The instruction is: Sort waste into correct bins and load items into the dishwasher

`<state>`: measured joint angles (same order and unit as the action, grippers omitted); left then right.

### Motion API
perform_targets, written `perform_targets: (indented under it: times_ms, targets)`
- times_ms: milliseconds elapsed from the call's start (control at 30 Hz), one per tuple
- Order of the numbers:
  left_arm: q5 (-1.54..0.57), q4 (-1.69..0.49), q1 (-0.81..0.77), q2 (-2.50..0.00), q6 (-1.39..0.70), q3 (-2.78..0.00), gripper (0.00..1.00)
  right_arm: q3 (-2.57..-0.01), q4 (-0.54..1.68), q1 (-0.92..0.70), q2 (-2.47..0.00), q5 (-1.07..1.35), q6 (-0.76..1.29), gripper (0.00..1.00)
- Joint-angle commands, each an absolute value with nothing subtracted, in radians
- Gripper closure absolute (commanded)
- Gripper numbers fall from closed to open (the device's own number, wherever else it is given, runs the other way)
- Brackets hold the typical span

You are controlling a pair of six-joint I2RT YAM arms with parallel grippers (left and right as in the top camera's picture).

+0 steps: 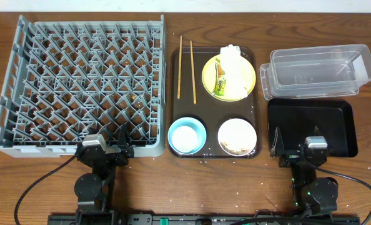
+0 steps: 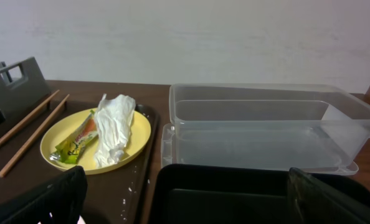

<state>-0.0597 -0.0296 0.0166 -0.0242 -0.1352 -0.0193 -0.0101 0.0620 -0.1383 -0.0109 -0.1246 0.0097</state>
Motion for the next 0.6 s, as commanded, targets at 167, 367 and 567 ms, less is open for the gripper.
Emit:
perform_targets:
  times_ms: [167,367,567]
  targets:
    - [-0.066,-0.067,0.015,-0.024,-0.144,-0.005,0.12,-0.006,0.063,-0.121,-0.007,-0.062,0.033,0.01]
    - [-0.127,-0.049,0.015,-0.024,-0.144,-0.005,0.12,-0.006,0.062,-0.121,-0.007,0.042,0.031,0.01]
    - [-0.264,0.048,0.015,-0.024,-0.172,-0.041,0.12,-0.046,0.036,-0.121,-0.007,0.175,0.029,0.01]
